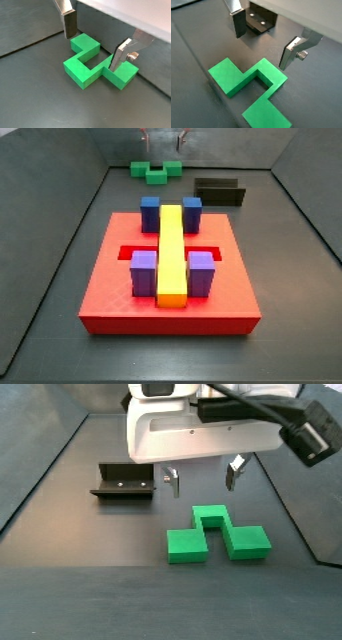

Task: Pick up the green object. Move up. Place the green object on the fixture. Regrasp the green object. Move to above the board. Insert the green object.
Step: Pick up the green object.

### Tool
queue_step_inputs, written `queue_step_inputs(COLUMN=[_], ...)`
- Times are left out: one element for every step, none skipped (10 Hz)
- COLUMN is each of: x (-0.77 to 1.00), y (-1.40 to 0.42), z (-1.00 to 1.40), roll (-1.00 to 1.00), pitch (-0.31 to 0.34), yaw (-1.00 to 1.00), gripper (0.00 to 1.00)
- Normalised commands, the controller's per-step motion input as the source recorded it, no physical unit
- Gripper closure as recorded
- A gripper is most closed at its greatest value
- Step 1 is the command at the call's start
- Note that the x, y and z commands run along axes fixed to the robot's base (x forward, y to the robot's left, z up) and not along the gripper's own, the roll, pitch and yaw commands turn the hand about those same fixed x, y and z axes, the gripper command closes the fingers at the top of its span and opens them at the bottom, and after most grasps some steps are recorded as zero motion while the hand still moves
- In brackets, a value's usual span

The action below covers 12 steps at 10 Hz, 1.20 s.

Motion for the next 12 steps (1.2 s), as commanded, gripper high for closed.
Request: queue_step_inputs(x=[0.00,-0.12,-0.07,0.00,0.00,0.00,-0.07,-0.28,-0.42,-0.41,-0.22,-0.05], y=[0.00,0.00,0.00,0.00,0.00,0.00,0.00,0.00,0.00,0.00,-0.07,0.00], z=[-0.30,-0.35,-0.39,-0.31,-0.29,-0.27,-0.30,-0.33,-0.27,-0.13,-0.06,-0.09], roll=[0.00,-0.02,-0.08,-0.08,-0.09,-0.11,-0.07,-0.03,-0.06,-0.07,0.00,-0.02], pitch=[0.000,-0.051,-0.100,-0.066,-0.084,-0.099,-0.067,-0.041,-0.063,-0.084,-0.071,-0.051], yaw=[-0.46,-0.09,0.00,0.13,0.14,0.16,0.12,0.04,0.00,0.00,0.00,0.00], gripper=[0.00,0.00,0.00,0.00,0.00,0.00,0.00,0.00,0.00,0.00,0.00,0.00])
